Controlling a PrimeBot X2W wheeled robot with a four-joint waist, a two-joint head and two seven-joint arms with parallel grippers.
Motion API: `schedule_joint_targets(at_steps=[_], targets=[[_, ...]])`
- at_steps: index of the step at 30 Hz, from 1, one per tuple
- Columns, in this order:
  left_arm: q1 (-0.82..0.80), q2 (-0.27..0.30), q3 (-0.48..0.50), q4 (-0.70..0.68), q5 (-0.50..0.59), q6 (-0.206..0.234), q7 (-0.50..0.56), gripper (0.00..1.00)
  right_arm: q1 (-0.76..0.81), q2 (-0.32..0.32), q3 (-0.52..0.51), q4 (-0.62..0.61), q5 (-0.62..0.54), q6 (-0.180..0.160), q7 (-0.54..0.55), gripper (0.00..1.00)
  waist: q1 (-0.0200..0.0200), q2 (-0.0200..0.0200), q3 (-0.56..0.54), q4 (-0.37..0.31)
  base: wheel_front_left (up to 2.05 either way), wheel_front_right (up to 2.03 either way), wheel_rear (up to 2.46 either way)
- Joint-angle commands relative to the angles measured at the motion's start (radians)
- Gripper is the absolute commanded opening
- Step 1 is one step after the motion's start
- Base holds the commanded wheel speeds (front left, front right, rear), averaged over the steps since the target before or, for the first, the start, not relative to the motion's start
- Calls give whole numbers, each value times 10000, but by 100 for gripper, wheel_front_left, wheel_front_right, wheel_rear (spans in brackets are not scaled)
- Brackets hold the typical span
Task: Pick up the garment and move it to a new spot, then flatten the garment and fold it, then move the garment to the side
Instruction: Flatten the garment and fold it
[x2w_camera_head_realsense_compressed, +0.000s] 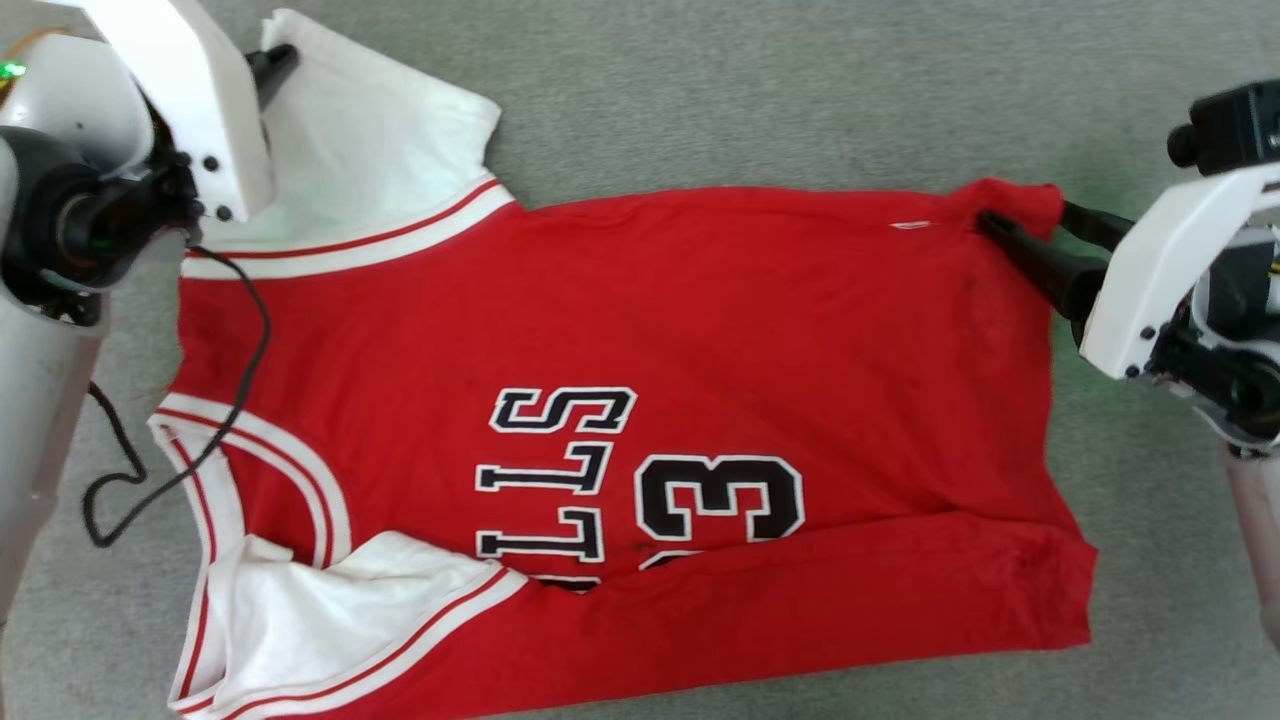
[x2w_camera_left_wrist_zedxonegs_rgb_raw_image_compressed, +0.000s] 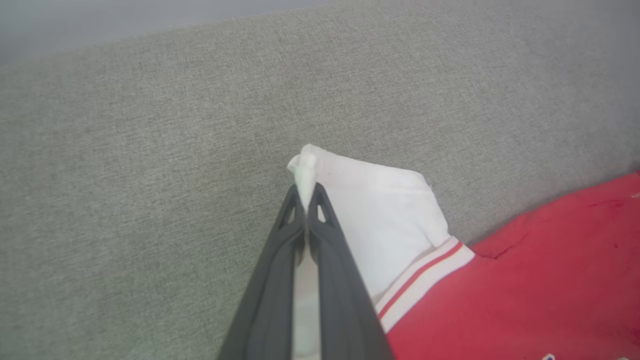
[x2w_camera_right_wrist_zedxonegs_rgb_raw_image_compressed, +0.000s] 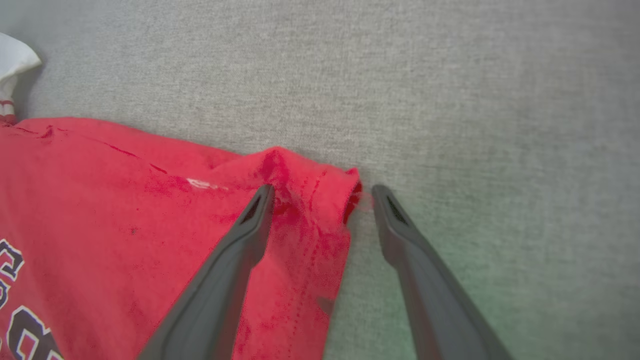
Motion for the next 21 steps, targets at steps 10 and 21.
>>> schedule_joint_targets(at_steps=[10,21], targets=[[112,-324,-275,-346,88,-251,-449,0,-382,205,581,1758,-433,-4,2524,0,-1,0,153,721,0,0,0],[1228,-356,129,-210,-295,-331,-1554,0,-548,-161,-214,516,-772,-4,1650,0,-1,0,-1164,977,0,0,0]])
